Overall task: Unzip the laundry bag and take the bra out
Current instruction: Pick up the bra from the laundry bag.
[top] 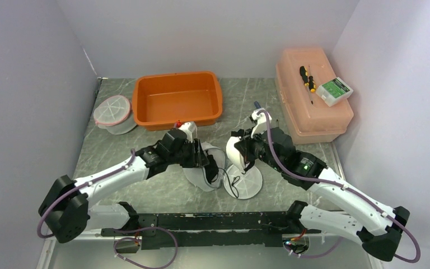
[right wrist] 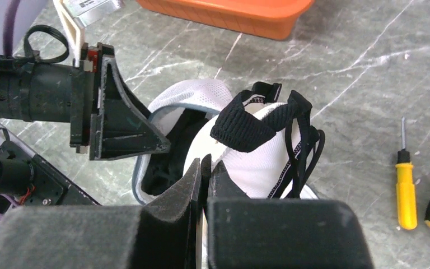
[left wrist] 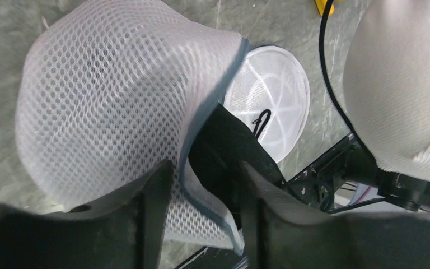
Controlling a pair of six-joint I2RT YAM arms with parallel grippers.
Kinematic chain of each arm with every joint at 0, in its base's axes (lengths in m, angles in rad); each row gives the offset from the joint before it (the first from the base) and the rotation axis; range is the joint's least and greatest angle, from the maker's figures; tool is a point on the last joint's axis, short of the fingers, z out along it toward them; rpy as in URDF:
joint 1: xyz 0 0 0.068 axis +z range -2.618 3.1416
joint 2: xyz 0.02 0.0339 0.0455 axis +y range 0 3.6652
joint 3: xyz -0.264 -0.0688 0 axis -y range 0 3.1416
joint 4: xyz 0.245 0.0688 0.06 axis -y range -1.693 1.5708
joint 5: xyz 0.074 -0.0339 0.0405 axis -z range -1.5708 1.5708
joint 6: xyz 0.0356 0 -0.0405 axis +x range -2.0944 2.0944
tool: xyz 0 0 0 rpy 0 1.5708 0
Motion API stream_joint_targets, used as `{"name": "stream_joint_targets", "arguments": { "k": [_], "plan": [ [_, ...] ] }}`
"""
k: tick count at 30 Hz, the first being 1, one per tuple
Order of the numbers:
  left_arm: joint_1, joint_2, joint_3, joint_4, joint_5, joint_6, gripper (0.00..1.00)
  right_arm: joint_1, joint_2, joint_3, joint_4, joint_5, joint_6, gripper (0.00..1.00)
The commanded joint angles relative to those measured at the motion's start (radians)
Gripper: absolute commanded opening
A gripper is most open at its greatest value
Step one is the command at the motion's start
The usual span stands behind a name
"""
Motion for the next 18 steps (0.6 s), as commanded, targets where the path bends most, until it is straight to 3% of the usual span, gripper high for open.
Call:
{"name": "stream_joint_targets", "arguments": {
  "k": [1,4,9,11,15,18],
  "plan": [
    [0.001,-0.100,0.060,-0.085,-0.080,-0.010,0.61,0.001,-0.002,0.089,-0.007,0.023,-0.054,0.00],
    [0.001,-0.155,0.094,-0.165,-0.129,0.005,0.78,0.002,0.031,0.133,-0.019,0.036,-0.026,0.00],
    [0.000,-0.233,0.168,-0.240,-0.225,0.018,0.93,0.002,0.090,0.193,-0.020,0.111,0.063,0.00],
    [0.001,-0.266,0.166,-0.183,-0.256,0.021,0.94,0.002,0.118,0.215,-0.015,0.142,0.115,0.00],
    [-0.001,-0.317,0.087,0.093,-0.172,0.071,0.94,0.000,0.181,0.260,-0.018,0.200,0.242,0.00],
    [-0.028,-0.270,0.136,0.137,-0.146,0.154,0.94,-0.002,0.231,0.307,-0.039,0.224,0.335,0.00]
  ]
}}
